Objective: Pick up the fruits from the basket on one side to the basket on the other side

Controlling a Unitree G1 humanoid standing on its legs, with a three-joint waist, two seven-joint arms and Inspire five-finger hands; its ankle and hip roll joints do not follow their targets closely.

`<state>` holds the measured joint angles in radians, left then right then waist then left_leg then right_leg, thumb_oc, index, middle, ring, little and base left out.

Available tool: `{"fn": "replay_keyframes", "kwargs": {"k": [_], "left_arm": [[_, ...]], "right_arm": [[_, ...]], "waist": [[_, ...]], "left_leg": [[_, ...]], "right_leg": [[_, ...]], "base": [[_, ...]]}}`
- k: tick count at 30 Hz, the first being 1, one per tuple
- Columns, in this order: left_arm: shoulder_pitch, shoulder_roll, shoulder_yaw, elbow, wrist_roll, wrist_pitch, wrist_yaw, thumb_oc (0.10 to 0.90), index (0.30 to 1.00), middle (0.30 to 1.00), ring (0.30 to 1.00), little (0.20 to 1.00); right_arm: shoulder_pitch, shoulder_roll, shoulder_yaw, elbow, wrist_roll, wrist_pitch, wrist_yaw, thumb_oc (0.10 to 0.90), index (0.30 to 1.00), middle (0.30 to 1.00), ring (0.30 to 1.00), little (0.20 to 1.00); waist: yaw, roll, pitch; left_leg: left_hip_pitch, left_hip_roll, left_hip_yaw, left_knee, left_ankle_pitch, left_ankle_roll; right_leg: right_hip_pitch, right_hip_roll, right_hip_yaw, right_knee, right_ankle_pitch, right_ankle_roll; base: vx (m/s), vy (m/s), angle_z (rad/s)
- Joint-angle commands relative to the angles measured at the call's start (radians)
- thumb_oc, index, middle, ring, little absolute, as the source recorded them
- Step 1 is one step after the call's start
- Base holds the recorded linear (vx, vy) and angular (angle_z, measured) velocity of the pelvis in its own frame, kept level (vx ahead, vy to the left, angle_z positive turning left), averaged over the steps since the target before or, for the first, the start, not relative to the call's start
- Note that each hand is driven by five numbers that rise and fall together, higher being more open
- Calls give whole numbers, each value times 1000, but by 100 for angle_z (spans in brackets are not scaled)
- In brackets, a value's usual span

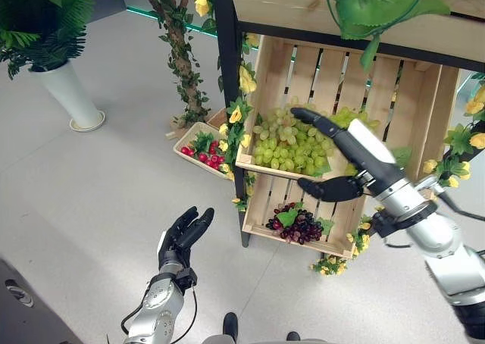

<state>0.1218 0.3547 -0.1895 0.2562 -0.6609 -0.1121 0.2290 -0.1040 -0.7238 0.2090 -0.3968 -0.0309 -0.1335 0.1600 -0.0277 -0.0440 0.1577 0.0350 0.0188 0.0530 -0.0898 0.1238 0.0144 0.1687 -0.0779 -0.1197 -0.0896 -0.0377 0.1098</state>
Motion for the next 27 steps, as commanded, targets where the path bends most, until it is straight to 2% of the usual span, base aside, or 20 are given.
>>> {"fn": "replay_keyframes", "kwargs": {"k": [1,4,6,9,14,19,23,27], "left_arm": [[-66,11,9,-78,27,-61,-30,800,900,900,900,900],[-60,3,-5,-80,27,-74,-30,800,900,900,900,900],[-56,4,-9,-97,21,-66,-17,800,900,900,900,900],[-57,12,-18,-91,18,-70,-16,800,900,900,900,900],[-77,18,-31,-88,5,-66,-12,800,900,900,900,900],[-74,14,-40,-98,2,-76,-7,800,900,900,900,900],[-70,16,-28,-89,19,-75,-8,800,900,900,900,900],[-64,34,-10,-67,19,-65,-2,800,900,900,900,900]], "right_arm": [[-32,74,26,2,218,-135,30,800,900,900,900,900],[-5,163,98,54,227,-146,56,800,900,900,900,900],[8,186,139,60,219,-144,53,800,900,900,900,900],[-1,201,184,90,217,-149,55,800,900,900,900,900],[-28,216,231,109,285,-106,59,800,900,900,900,900],[-4,269,255,169,387,-88,59,800,900,900,900,900],[18,299,258,216,373,-99,15,800,900,900,900,900],[28,293,239,230,362,-103,13,800,900,900,900,900]], "waist": [[40,5,-62],[48,10,-57],[55,14,-53],[66,17,-47],[77,21,-43],[91,25,-39],[103,28,-36],[114,33,-19]], "left_leg": [[84,16,-2,3,-173,-4],[81,13,-14,3,-169,-4],[77,11,-21,3,-167,-3],[73,9,-27,3,-162,-4],[69,4,-44,3,-156,-4],[62,-3,-67,3,-149,-4],[58,-5,-90,3,-142,-3],[49,1,-110,3,-120,-6]], "right_leg": [[-3,11,-43,17,3,-66],[-2,11,-51,17,1,-68],[-1,10,-57,16,0,-69],[-2,8,-69,15,0,-69],[3,8,-83,11,-1,-73],[2,7,-103,20,-9,-75],[0,6,-127,56,-34,-79],[-26,10,-149,130,-69,-94]], "base": [[-7,-44,5],[-4,-35,10],[-15,-32,11],[-26,-38,8],[-9,-19,9],[-3,-25,7],[17,-77,14],[-26,-130,23]]}}
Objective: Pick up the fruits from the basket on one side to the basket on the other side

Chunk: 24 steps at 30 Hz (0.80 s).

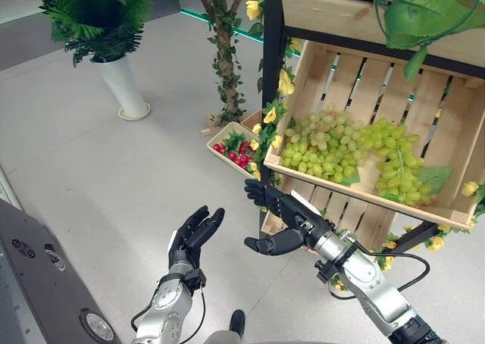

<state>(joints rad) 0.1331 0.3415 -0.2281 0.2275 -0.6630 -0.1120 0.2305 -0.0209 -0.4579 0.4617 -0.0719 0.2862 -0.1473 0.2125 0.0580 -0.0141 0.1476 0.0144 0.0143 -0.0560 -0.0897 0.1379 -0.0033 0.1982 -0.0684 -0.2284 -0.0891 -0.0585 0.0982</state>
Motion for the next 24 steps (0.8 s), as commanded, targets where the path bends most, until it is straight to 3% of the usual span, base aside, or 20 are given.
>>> {"fn": "replay_keyframes", "kwargs": {"k": [1,6,7,8,9,11,14,15,17,19,24], "left_arm": [[-79,45,33,-19,19,-64,-1,800,900,900,900,900],[-37,28,57,3,-6,-66,4,800,900,900,900,900],[-21,19,63,2,-16,-75,4,800,900,900,900,900],[-6,5,75,-2,-28,-81,-3,800,900,900,900,900],[-6,5,75,-2,-28,-81,-3,800,900,900,900,900],[-24,-3,68,20,-30,-92,-12,800,900,900,900,900],[-54,-13,57,46,-17,-86,-3,800,900,900,900,900],[-69,-14,54,58,-4,-74,-17,800,900,900,900,900],[-97,-4,41,76,4,-64,-49,800,900,900,900,900],[-140,-7,16,87,21,-56,-48,800,900,900,900,900],[-125,12,23,28,47,-62,-33,800,900,900,900,900]], "right_arm": [[-67,22,-14,-88,47,-86,-36,800,900,900,900,900],[-95,17,-8,-59,68,-51,6,800,900,900,900,900],[-99,11,-8,-58,68,-35,17,800,900,900,900,900],[-101,-14,-17,-56,75,-28,39,800,900,900,900,900],[-101,-14,-17,-56,75,-28,39,800,900,900,900,900],[-93,-58,-31,-42,121,-30,81,800,900,900,900,900],[-81,-62,-48,-5,143,-43,81,800,900,900,900,900],[-56,-40,-62,10,135,-49,60,800,900,900,900,900],[-15,-3,-79,19,114,-63,20,800,900,900,900,900],[-6,29,-82,28,96,-49,-23,800,900,900,900,900],[-2,74,-81,55,98,-46,7,800,900,900,900,900]], "waist": [[34,5,1],[68,5,30],[75,4,39],[75,-6,53],[74,-6,51],[54,-41,55],[31,-45,43],[8,-19,21],[-27,3,5],[-28,8,3],[-12,16,8]], "left_leg": [[67,9,-11,2,-125,6],[0,30,-27,2,-44,-51],[-26,33,-16,2,-27,-61],[-24,36,67,32,-42,-57],[-26,35,65,33,-41,-57],[-32,23,217,329,-183,-18],[0,18,285,434,-248,-2],[105,3,317,256,-262,-7],[176,19,364,82,-244,-5],[170,-14,275,14,-222,2],[168,-30,244,5,-220,17]], "right_leg": [[-59,5,-47,140,-55,-91],[-34,27,-86,95,-35,-120],[-29,33,-85,78,-23,-120],[-34,26,-108,73,-10,-113],[-36,26,-110,72,-10,-112],[-47,-10,-155,79,0,-105],[-58,-16,-197,99,-3,-103],[-80,-8,-242,143,-17,-88],[-101,-1,-271,162,-26,-84],[-112,2,-256,159,-8,-64],[-112,-11,-240,124,30,-35]], "base": [[-35,-136,19],[-79,-171,29],[-226,-111,38],[-192,-82,30],[-200,-55,46],[-192,-12,61],[-124,60,63],[-58,129,89],[-110,144,156],[-153,96,166],[-90,76,36]]}}
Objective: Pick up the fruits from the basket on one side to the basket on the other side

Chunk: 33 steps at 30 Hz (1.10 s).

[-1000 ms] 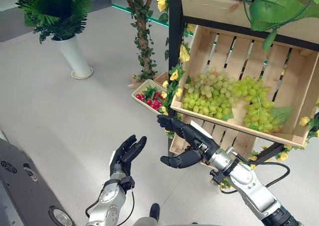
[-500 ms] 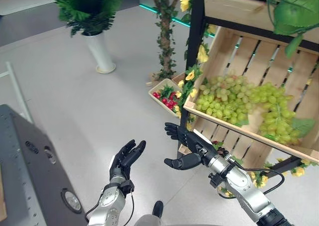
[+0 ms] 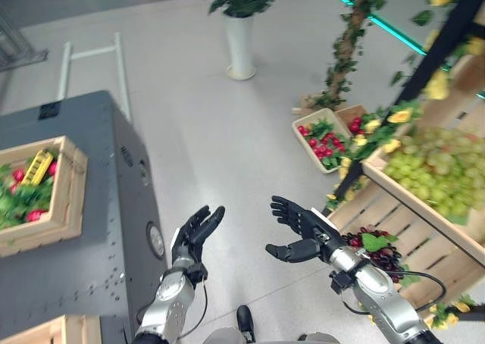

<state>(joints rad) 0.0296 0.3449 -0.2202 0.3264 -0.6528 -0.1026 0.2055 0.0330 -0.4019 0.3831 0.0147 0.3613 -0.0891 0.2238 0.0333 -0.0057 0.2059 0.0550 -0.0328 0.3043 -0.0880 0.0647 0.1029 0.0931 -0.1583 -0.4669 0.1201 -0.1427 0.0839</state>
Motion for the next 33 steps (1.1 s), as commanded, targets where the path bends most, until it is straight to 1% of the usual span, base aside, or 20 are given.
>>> {"fn": "replay_keyframes", "kwargs": {"k": [1,5,6,7,9,10,12,14,15,16,18,20,21,24,27,28,29,30,32,33], "left_arm": [[-16,12,20,-76,30,-65,-3,800,900,900,900,900],[17,4,22,-86,44,-32,-31,800,900,900,900,900],[21,2,19,-91,48,-26,-33,800,900,900,900,900],[27,3,10,-102,53,-12,-26,800,900,900,900,900],[22,9,3,-102,57,7,-16,800,900,900,900,900],[10,18,1,-92,60,13,-19,800,900,900,900,900],[-13,31,-6,-63,64,9,-39,800,900,900,900,900],[-43,37,-19,-49,77,27,-86,800,900,900,900,900],[-52,38,-33,-50,77,24,-85,800,900,900,900,900],[-55,38,-42,-45,71,17,-73,800,900,900,900,900],[-52,23,-47,-36,37,19,-19,800,900,900,900,900],[-36,13,-39,-48,7,14,-44,800,900,900,900,900],[-16,5,-36,-50,19,11,-56,800,900,900,900,900],[31,-7,-41,-69,48,19,-68,800,900,900,900,900],[46,-14,-36,-75,37,19,-73,800,900,900,900,900],[37,-14,-34,-72,36,30,-91,800,900,900,900,900],[27,-17,-39,-68,38,37,-95,800,900,900,900,900],[11,-28,-51,-62,42,46,-89,800,900,900,900,900],[3,-37,-63,-67,47,47,-82,800,900,900,900,900],[3,-38,-65,-67,48,47,-83,800,900,900,900,900]], "right_arm": [[-55,22,2,-26,9,-105,-6,800,900,900,900,900],[-49,33,-1,-11,3,-89,-21,800,900,900,900,900],[-46,35,-4,-9,-1,-85,-23,800,900,900,900,900],[-41,39,-8,-7,-5,-77,-27,800,900,900,900,900],[-35,41,-13,-15,2,-63,-35,800,900,900,900,900],[-29,40,-16,-18,12,-64,-33,800,900,900,900,900],[-24,34,-22,-12,21,-73,-28,800,900,900,900,900],[-14,29,-29,-7,33,-77,-57,800,900,900,900,900],[-8,28,-31,-1,31,-87,-65,800,900,900,900,900],[-4,25,-32,6,25,-88,-64,800,900,900,900,900],[-24,15,-28,17,34,-60,-62,800,900,900,900,900],[-41,13,-34,15,61,-51,-56,800,900,900,900,900],[-46,14,-39,27,53,-48,-56,800,900,900,900,900],[-32,13,-59,22,62,-22,-60,800,900,900,900,900],[-4,18,-68,31,59,-33,-40,800,900,900,900,900],[13,17,-76,38,58,-37,-50,800,900,900,900,900],[14,17,-79,46,61,-35,-62,800,900,900,900,900],[6,14,-77,59,72,-28,-81,800,900,900,900,900],[-1,9,-77,69,92,-16,-87,800,900,900,900,900],[0,8,-78,74,95,-17,-85,800,900,900,900,900]], "waist": [[17,9,-51],[28,9,-61],[27,9,-62],[20,11,-60],[-3,14,-53],[-24,15,-50],[-50,17,-48],[-74,18,-50],[-80,14,-53],[-78,9,-59],[-61,-3,-64],[-48,-15,-64],[-39,-19,-64],[-29,-23,-63],[-27,-23,-62],[-37,-27,-61],[-42,-34,-58],[-45,-49,-53],[-48,-67,-45],[-50,-69,-43]], "left_leg": [[126,14,-117,1,-146,-88],[116,-1,-125,1,-145,-80],[114,-3,-126,1,-145,-77],[110,-7,-133,1,-143,-67],[104,-11,-168,1,-137,-51],[98,-14,-203,1,-133,-41],[82,-14,-248,1,-112,-30],[82,-9,-303,1,-107,-23],[82,-7,-321,1,-111,-24],[76,-8,-329,1,-112,-29],[69,4,-322,1,-102,-52],[62,16,-325,1,-95,-66],[61,23,-319,1,-90,-74],[45,36,-324,1,-71,-90],[31,43,-312,1,-57,-101],[34,65,-229,1,-46,-114],[24,75,-196,38,-53,-121],[-1,77,-179,126,-81,-122],[-30,80,-161,266,-111,-114],[-30,83,-155,289,-117,-109]], "right_leg": [[0,78,-5,-96,115,-20],[19,81,-10,-116,123,-15],[16,82,-9,-105,122,-15],[-5,79,7,-52,125,-7],[-54,72,78,44,141,5],[-89,72,149,97,142,6],[-116,88,230,117,144,-7],[-98,99,348,66,132,-16],[-69,113,388,5,113,-27],[-47,120,397,-56,113,-34],[-3,121,380,-144,137,-34],[22,131,385,-185,144,-48],[34,131,366,-196,145,-52],[43,142,358,-207,138,-65],[44,146,344,-207,129,-71],[47,140,311,-207,121,-73],[49,132,297,-207,122,-77],[49,116,290,-207,131,-80],[44,100,291,-207,147,-86],[42,97,291,-207,151,-86]], "base": [[-80,96,3],[-58,93,-5],[-60,82,-11],[-74,75,-12],[-99,37,1],[-138,-34,15],[-131,-105,54],[-67,-202,103],[-59,-267,108],[-72,-285,101],[-109,-289,101],[-101,-304,69],[-59,-252,37],[-72,-181,7],[-92,-125,17],[-79,-39,31],[-121,-33,50],[-111,6,61],[-108,37,48],[-97,94,24]]}}
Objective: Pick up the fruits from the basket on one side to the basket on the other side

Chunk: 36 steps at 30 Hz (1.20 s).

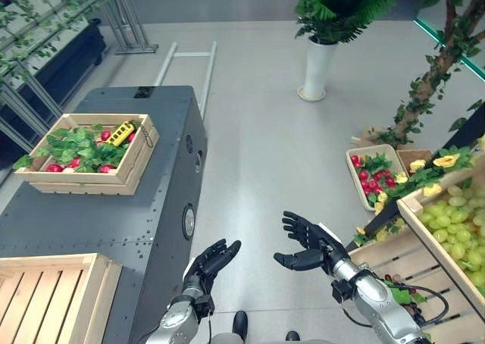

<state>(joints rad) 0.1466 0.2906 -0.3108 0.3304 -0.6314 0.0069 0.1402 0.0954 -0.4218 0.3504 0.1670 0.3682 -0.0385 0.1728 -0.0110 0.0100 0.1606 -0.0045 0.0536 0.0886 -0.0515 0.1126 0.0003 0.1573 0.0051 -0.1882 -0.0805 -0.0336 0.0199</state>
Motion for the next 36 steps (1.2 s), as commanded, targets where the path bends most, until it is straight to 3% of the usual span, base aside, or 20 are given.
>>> {"fn": "replay_keyframes", "kwargs": {"k": [1,3,6,7,10,14,17,18,21,22,23,25,28,32,36], "left_arm": [[-117,11,22,-65,31,-64,-20,800,900,900,900,900],[-124,8,24,-45,30,-68,-32,800,900,900,900,900],[-141,21,16,-52,39,-55,-47,800,900,900,900,900],[-144,25,12,-57,45,-53,-44,800,900,900,900,900],[-170,53,-9,-68,68,-38,-41,800,900,900,900,900],[-113,88,-21,-94,90,-74,-52,800,900,900,900,900],[-95,94,-2,-70,65,-44,-29,800,900,900,900,900],[-84,97,12,-69,62,-47,-33,800,900,900,900,900],[-93,104,8,-79,71,-57,-33,800,900,900,900,900],[-132,89,-19,-50,89,-69,-13,800,900,900,900,900],[-139,86,-24,-43,95,-70,-1,800,900,900,900,900],[-172,37,-31,6,58,-72,41,800,900,900,900,900],[-171,-6,-41,81,69,-138,26,800,900,900,900,900],[-176,-39,-74,181,146,-151,24,800,900,900,900,900],[-195,-83,-71,404,212,-159,14,800,900,900,900,900]], "right_arm": [[-60,28,-46,-62,95,-72,-31,800,900,900,900,900],[-48,36,-50,-49,104,-74,-32,800,900,900,900,900],[-19,61,-55,-29,107,-74,-44,800,900,900,900,900],[-16,65,-56,-29,115,-71,-49,800,900,900,900,900],[-22,106,-53,-8,146,-68,-102,800,900,900,900,900],[19,130,-47,-10,136,-103,-93,800,900,900,900,900],[19,143,-39,-11,138,-75,-101,800,900,900,900,900],[22,142,-36,-24,152,-64,-91,800,900,900,900,900],[26,137,-32,-25,179,-64,-82,800,900,900,900,900],[-1,147,-13,59,185,-89,-79,800,900,900,900,900],[-8,148,-9,74,184,-83,-85,800,900,900,900,900],[-50,154,10,135,220,-22,-132,800,900,900,900,900],[-61,161,21,208,201,-39,-131,800,900,900,900,900],[-70,187,1,300,244,-21,-145,800,900,900,900,900],[-113,222,-34,561,279,-23,-157,800,900,900,900,900]], "waist": [[-12,-85,5],[-25,-76,-3],[-45,-37,-21],[-46,-31,-22],[-48,-11,-7],[-51,10,19],[-48,11,27],[-53,8,32],[-47,-1,35],[-25,-17,35],[-21,-20,33],[-17,-32,24],[-13,-39,5],[-21,-43,-13],[-20,-34,-36]], "left_leg": [[42,4,76,288,-180,2],[82,6,80,250,-189,6],[175,-13,50,-3,-183,11],[181,-18,36,-34,-174,12],[153,-51,-22,-36,-171,23],[155,-65,0,-36,-186,51],[157,-71,18,-36,-190,60],[156,-67,25,-36,-185,66],[144,-63,32,-36,-170,60],[127,-66,36,-36,-155,44],[122,-66,37,-36,-152,42],[113,-72,41,-10,-147,29],[116,-69,50,1,-154,23],[124,-68,44,12,-163,20],[154,-65,49,-17,-170,25]], "right_leg": [[-25,-69,17,-7,50,-22],[-30,-70,19,-7,55,-15],[-48,-73,21,-7,66,23],[-52,-74,20,-7,70,30],[-106,-104,10,9,101,69],[-167,-147,-10,92,124,83],[-200,-149,-43,180,136,96],[-221,-111,-22,288,90,89],[-194,-72,-31,265,27,66],[-115,-65,-44,124,26,43],[-107,-63,-45,106,27,39],[-56,-51,3,-7,69,34],[-39,-42,18,-7,54,18],[-25,-35,27,-7,46,9],[-12,-29,31,-7,28,7]], "base": [[-66,113,12],[-44,222,0],[-41,324,15],[-109,295,40],[-129,322,56],[-66,279,16],[-34,126,-3],[-36,36,-20],[-52,-63,-11],[-63,-137,8],[-69,-129,1],[-42,-59,-2],[12,-33,-11],[43,-34,-12],[57,11,-6]]}}
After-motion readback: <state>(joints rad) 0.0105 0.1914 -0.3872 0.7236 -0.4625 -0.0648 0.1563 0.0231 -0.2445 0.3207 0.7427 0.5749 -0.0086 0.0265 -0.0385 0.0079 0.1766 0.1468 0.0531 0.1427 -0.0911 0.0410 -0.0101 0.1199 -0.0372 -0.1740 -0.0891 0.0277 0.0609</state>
